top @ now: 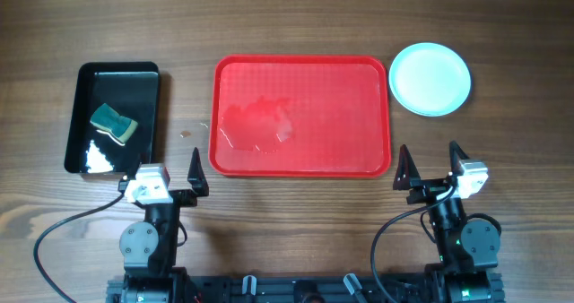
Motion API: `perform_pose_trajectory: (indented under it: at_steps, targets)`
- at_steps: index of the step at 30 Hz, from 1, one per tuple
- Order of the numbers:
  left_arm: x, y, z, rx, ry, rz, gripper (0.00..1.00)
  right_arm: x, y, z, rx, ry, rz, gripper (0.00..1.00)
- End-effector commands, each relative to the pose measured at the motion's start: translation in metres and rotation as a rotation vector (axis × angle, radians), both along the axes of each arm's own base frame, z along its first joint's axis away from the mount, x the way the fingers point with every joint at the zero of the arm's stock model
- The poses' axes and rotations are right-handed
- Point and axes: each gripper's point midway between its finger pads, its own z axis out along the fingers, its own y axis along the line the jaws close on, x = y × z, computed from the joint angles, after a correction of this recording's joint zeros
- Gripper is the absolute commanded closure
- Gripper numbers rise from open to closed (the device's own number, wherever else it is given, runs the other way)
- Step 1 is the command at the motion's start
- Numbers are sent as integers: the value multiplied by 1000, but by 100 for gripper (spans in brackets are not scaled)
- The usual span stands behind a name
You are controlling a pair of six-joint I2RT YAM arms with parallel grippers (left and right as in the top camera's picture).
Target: Clean dirty plates on tray and stack at the side
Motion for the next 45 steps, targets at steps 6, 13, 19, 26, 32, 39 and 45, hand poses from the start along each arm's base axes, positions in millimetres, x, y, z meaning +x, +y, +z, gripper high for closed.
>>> perform_pose_trajectory:
  at_steps: [6,13,19,26,32,39,45]
  targets:
    - [0,1,0,120,-3,-3,0,0,-3,1,7,-7,-18,0]
    - [0,0,1,120,-7,-4,0,0,-3,1,7,-7,-18,0]
    - [0,0,1,121,-6,-4,0,0,-3,1,7,-7,-18,0]
    - [0,0,1,121,-6,-4,0,0,-3,1,7,-7,-18,0]
    - [0,0,1,120,-7,-4,0,1,-23,5,-56,-25,-133,0]
    - [0,0,1,120,-6,-4,0,1,-20,5,-338,-46,-114,0]
    - [0,0,1,120,-7,-4,0,1,-19,5,-357,-47,-107,0]
